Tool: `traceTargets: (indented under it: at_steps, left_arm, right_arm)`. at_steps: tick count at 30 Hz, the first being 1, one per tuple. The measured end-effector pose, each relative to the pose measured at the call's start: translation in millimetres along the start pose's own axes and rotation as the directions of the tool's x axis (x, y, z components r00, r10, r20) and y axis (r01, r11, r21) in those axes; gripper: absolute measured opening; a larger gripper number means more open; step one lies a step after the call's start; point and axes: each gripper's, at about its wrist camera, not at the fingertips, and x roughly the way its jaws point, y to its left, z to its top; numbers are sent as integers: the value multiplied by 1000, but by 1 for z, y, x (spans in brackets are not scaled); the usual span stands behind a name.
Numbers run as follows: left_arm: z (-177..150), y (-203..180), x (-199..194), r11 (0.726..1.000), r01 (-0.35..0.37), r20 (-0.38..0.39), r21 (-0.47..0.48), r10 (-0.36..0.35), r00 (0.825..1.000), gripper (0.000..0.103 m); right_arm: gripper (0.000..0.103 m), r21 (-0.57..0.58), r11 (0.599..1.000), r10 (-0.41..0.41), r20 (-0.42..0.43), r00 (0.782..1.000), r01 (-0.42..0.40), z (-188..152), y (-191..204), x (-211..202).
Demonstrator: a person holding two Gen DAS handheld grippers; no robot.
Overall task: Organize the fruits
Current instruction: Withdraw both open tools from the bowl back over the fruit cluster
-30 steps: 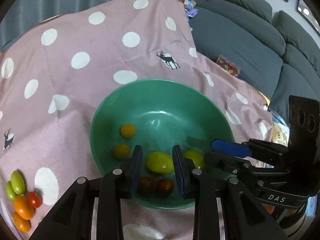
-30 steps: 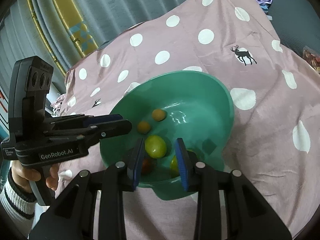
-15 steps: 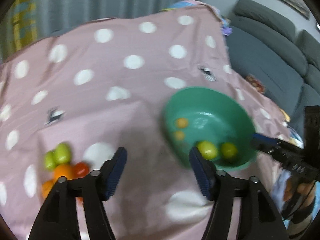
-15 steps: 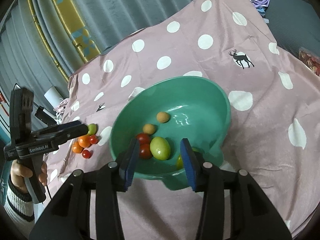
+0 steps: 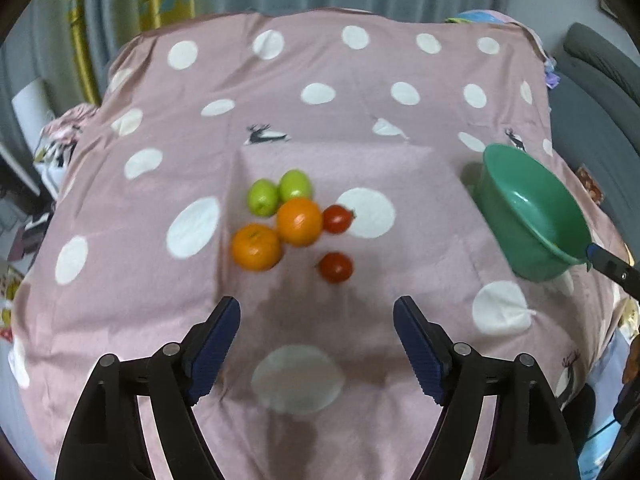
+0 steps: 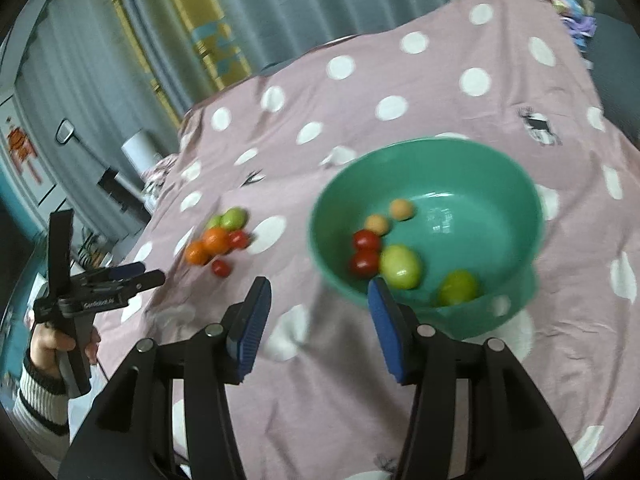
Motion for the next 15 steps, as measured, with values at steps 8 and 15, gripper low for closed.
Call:
traceTargets:
  at_steps: [8,15]
  left_arm:
    - [-19,13,-5,999,21,-17,-32,-22,1000,79]
    - [-31,24,-1,996,62,-22,-61,-63,998,79]
  right_arm:
    - [52,-74,997,26,-71,997,-31,-6,32,16]
    - [52,-116,992,26,-126,992,-41,-11,52,31]
